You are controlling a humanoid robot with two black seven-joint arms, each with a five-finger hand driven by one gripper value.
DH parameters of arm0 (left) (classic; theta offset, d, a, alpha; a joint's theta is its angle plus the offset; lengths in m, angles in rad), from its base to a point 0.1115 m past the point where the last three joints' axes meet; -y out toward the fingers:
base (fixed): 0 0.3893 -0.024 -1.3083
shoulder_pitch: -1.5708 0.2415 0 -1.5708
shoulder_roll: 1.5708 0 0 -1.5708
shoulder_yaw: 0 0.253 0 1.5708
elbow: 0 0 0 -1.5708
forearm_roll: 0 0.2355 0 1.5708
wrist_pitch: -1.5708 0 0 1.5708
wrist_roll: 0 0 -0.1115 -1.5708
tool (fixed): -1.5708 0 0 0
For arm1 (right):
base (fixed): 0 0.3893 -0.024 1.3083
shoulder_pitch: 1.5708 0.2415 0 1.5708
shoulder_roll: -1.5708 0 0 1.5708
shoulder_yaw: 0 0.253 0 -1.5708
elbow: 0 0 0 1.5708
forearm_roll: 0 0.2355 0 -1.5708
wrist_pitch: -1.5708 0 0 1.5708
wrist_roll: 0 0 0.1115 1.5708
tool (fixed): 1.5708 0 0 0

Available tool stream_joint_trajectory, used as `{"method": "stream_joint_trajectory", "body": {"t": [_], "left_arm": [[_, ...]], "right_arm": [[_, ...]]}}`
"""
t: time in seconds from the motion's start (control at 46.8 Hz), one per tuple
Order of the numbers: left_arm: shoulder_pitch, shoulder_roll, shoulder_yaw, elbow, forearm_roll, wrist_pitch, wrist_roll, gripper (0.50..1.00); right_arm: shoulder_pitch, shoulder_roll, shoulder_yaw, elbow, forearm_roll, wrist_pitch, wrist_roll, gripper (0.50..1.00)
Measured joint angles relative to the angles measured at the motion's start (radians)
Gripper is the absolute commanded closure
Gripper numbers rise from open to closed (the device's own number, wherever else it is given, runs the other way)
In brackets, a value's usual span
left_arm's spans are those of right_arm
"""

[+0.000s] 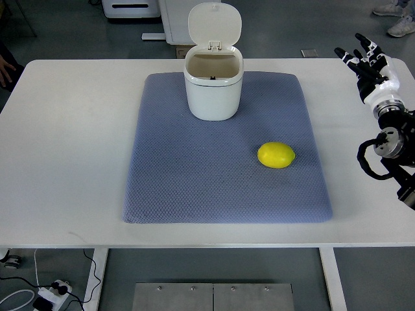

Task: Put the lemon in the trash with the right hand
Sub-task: 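Raise and open the right hand, turning it toward the yellow lemon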

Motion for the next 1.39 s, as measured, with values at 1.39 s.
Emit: {"method": "stream_joint_trajectory", "body": {"t": [1.39], "left_arm": [[0.0, 0.0, 0.0, 0.0, 0.0, -0.001, 0.0, 0.5]], "right_arm": [[-0.095, -0.568, -0.431, 0.659, -0.305, -0.042, 0.158, 0.5]]}}
